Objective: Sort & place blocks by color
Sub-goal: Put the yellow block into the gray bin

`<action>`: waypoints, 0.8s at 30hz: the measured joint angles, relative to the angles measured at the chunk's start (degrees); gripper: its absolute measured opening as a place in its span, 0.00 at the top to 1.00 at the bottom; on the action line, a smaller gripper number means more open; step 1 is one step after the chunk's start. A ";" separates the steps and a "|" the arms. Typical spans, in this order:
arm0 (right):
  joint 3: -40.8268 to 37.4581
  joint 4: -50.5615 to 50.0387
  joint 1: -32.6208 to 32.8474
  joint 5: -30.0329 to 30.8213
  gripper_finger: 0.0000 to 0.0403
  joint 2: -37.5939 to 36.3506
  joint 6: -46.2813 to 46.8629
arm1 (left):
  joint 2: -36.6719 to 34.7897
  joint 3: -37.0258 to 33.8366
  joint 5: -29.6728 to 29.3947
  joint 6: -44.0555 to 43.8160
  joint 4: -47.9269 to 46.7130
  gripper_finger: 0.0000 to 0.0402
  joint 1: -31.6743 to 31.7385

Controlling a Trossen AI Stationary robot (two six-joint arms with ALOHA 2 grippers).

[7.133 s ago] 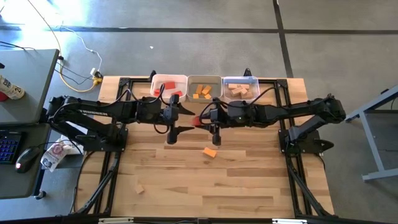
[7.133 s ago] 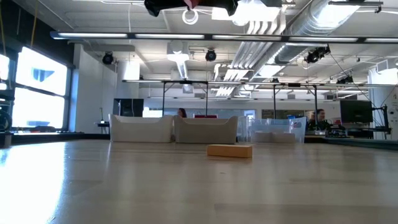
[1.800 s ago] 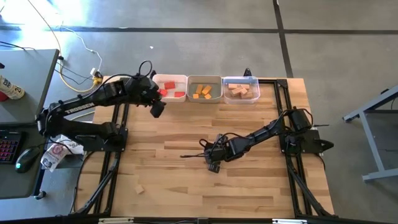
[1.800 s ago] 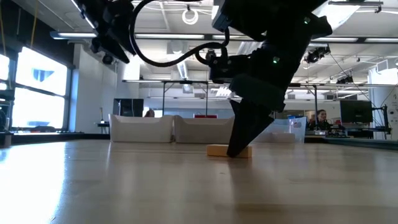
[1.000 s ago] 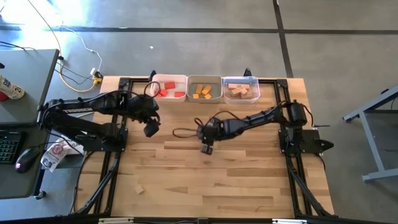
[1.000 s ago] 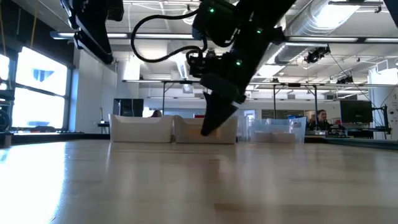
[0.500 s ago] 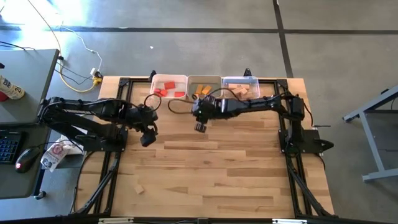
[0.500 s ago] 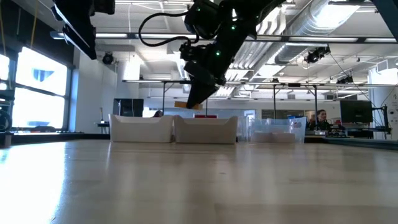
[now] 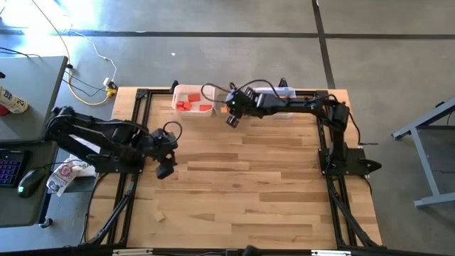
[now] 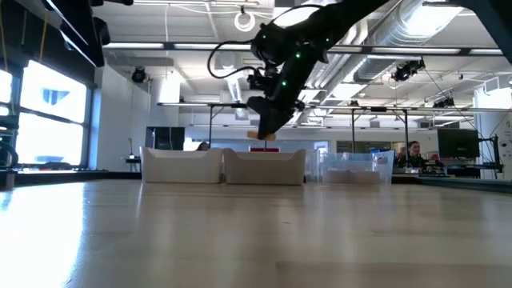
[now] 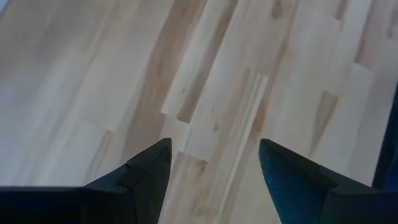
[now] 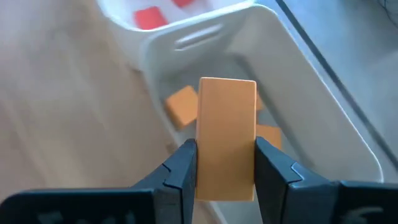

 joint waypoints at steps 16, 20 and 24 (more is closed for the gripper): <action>0.00 -2.51 -9.24 -9.02 0.75 0.00 7.49 | 4.01 -0.04 -5.10 -10.88 -0.02 0.43 -12.21; 0.00 -2.63 -10.29 -10.42 0.70 0.00 7.12 | 6.04 -0.04 -6.40 -13.11 0.02 0.43 -15.43; 0.00 -2.61 -10.66 -10.41 0.62 0.00 6.08 | 7.96 -0.04 -6.48 -15.90 0.01 0.43 -18.12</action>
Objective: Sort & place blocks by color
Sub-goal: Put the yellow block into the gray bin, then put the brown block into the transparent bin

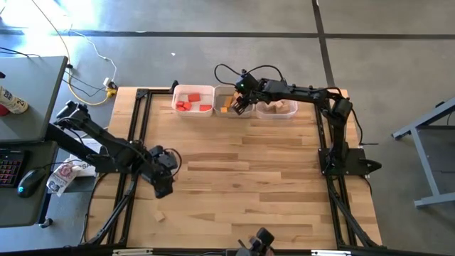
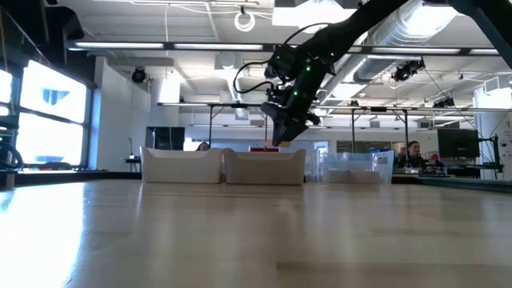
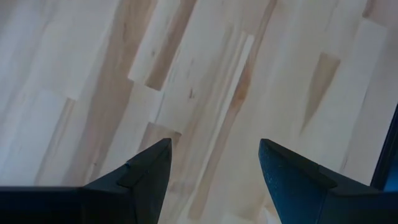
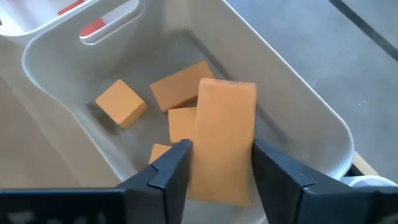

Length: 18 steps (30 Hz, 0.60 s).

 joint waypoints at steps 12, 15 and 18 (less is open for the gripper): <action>0.00 0.00 0.04 0.21 0.49 -0.02 -1.51 | 3.69 0.00 -0.01 -13.10 0.00 0.43 -8.09; 0.00 0.00 0.08 -1.59 0.49 -0.02 -1.59 | 4.24 0.00 0.52 -17.45 0.02 0.43 -10.32; 0.00 0.00 0.15 -2.90 0.49 -0.04 -1.62 | 5.04 0.00 1.20 -22.01 0.00 0.43 -12.57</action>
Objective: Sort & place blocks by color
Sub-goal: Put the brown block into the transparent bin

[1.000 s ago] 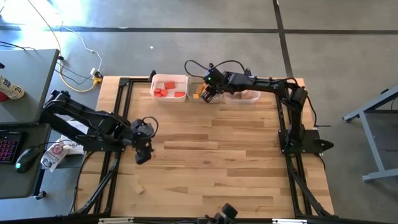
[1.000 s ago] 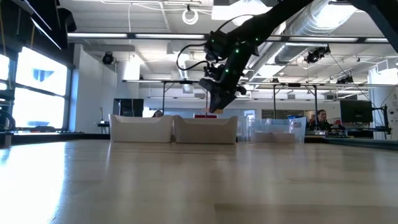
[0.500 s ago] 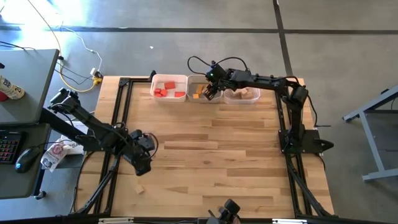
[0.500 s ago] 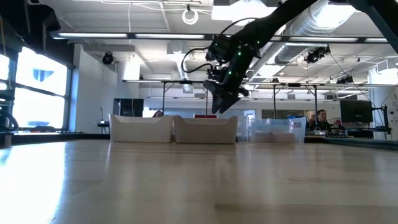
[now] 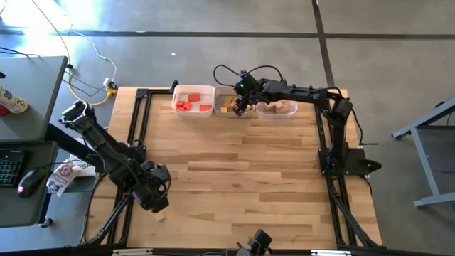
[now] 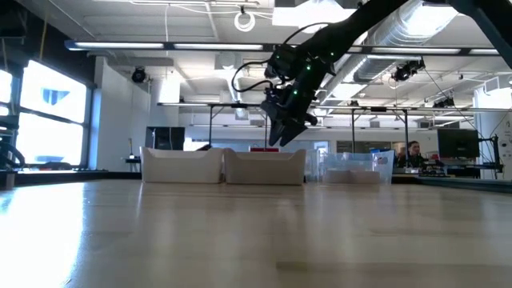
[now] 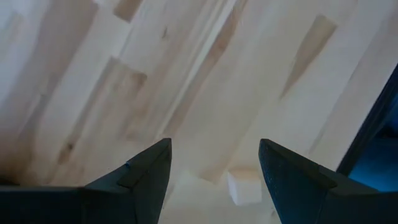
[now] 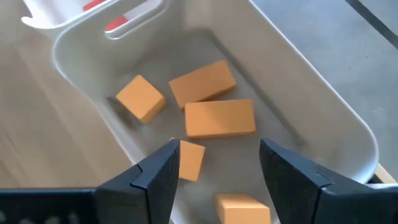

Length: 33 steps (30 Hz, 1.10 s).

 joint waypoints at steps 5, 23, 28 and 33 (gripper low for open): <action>0.00 0.00 0.04 -0.28 0.49 0.00 -0.43 | 1.05 0.00 0.98 -4.23 0.03 0.43 -3.23; 0.00 -0.08 2.38 -0.21 0.49 -5.49 -0.24 | 9.18 0.01 6.53 -19.39 4.69 0.43 -7.52; 0.00 -0.59 3.10 0.16 0.49 -5.46 -0.24 | 12.39 0.02 7.39 -19.50 6.74 0.43 -7.81; 0.00 -0.81 3.32 0.17 0.49 -5.44 0.63 | 14.98 0.02 9.05 -19.41 7.57 0.43 -8.04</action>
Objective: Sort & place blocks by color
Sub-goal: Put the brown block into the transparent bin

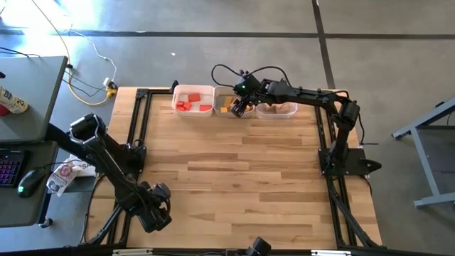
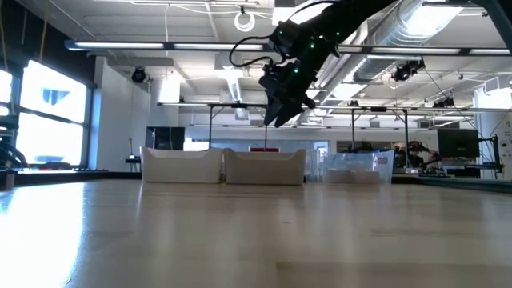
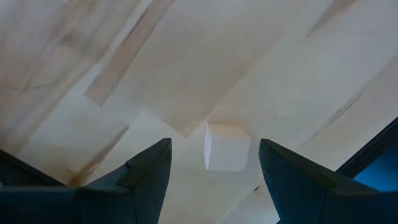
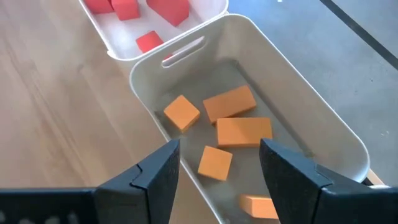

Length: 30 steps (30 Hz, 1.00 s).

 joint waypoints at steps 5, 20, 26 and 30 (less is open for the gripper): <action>0.00 -0.06 0.00 0.01 0.49 0.00 0.01 | 1.69 -0.01 0.92 -0.15 2.10 0.43 -0.60; 0.00 -1.01 0.00 0.05 0.49 0.05 0.00 | 8.05 0.03 5.04 -0.58 6.55 0.43 -0.86; 0.00 -1.13 0.00 0.05 0.49 0.05 0.00 | 10.92 0.02 5.41 0.35 8.82 0.43 -0.84; 0.00 -1.36 0.00 0.05 0.49 0.05 0.00 | 12.01 0.02 6.72 0.07 8.36 0.44 -0.88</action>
